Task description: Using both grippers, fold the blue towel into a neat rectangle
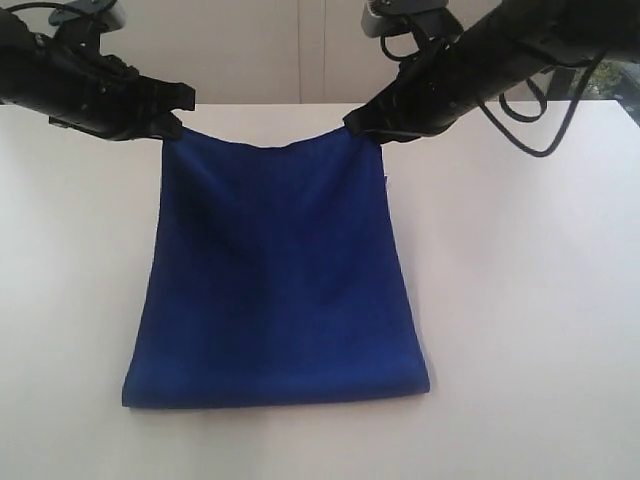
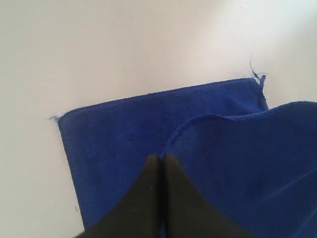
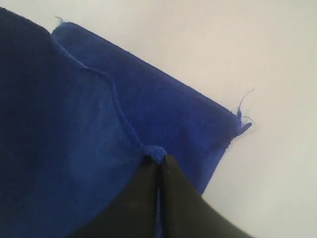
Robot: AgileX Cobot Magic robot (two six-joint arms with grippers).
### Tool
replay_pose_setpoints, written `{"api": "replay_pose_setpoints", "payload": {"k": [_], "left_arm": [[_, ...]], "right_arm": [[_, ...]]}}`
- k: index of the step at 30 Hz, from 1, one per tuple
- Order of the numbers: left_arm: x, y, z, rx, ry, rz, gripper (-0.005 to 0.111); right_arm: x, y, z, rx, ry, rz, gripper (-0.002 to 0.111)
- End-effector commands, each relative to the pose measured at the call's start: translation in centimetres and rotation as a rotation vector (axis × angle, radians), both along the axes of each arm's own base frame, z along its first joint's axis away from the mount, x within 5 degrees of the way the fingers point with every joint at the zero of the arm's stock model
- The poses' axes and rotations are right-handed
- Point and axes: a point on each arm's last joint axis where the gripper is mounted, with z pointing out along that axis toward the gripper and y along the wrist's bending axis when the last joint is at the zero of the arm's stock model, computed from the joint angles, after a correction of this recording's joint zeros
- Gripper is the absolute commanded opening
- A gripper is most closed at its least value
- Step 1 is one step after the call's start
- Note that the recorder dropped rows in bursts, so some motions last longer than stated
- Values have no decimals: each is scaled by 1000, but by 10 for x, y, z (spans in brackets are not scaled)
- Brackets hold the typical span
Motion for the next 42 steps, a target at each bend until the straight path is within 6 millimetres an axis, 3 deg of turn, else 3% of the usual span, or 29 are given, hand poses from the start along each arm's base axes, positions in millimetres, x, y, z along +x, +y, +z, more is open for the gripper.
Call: {"api": "replay_pose_setpoints", "payload": {"k": [1,4,12,23,30,39,41,42], "left_arm": [[15,-2,-8,-4,5,10,0],[20,-4,-8,-6,8,2,0],[31,-7,8,-18,-52,4,0],[58,-4,-44,25,-30,98,0],[72,0,-70,85,-76,148,0],[73,-1,-76,127,-88,114,0],[73,-1,-76,128,-91,113,8],[74,-1,-76,133,-96,113,21]], "right_arm": [[12,2,-9,-10,-24,-13,0],[15,2,-9,-8,-31,-14,0],[25,3,18,-6,-95,-33,0],[57,0,-43,-36,-65,-102,0],[70,0,-70,-55,-109,-131,0],[72,0,-69,-52,-131,-141,0],[73,-1,-69,-51,-134,-142,5],[73,-1,-69,-51,-134,-142,13]]}}
